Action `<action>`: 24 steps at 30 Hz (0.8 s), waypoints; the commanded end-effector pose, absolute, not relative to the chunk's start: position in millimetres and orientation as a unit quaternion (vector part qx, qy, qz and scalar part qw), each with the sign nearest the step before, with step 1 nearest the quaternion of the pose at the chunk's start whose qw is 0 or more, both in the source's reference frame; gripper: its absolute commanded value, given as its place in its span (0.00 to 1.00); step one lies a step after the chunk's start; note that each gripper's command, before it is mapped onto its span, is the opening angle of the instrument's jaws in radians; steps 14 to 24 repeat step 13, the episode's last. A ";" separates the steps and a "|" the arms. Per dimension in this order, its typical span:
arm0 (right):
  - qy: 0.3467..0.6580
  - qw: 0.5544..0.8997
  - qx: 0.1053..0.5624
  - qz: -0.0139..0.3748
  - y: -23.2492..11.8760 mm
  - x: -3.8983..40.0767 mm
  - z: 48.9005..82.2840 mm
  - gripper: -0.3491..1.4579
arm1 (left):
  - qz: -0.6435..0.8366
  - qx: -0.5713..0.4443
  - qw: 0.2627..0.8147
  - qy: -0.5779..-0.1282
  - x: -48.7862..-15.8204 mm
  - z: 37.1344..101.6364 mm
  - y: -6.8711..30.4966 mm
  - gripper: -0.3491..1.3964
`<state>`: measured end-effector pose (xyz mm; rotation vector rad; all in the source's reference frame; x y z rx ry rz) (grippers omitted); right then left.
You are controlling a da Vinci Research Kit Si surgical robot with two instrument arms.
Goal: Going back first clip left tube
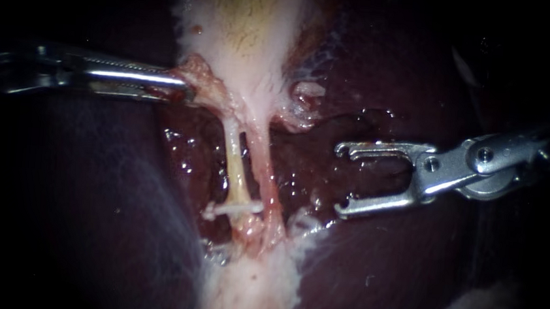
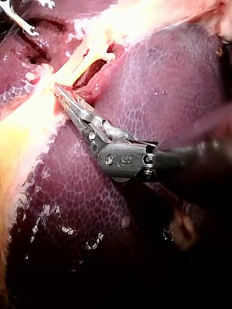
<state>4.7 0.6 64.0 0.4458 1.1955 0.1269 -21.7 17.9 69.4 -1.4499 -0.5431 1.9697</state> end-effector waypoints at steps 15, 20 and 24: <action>0.558 0.801 0.208 0.059 0.6 4.8 64.0 0.47 | 0.748 -0.550 0.307 -0.208 -23.0 70.8 17.6 0.00; 0.558 0.801 0.208 0.059 0.6 4.8 64.0 0.47 | 0.748 -0.550 0.307 -0.208 -23.0 70.8 17.6 0.00; 0.558 0.801 0.208 0.059 0.6 4.8 64.0 0.47 | 0.748 -0.550 0.307 -0.208 -23.0 70.8 17.6 0.00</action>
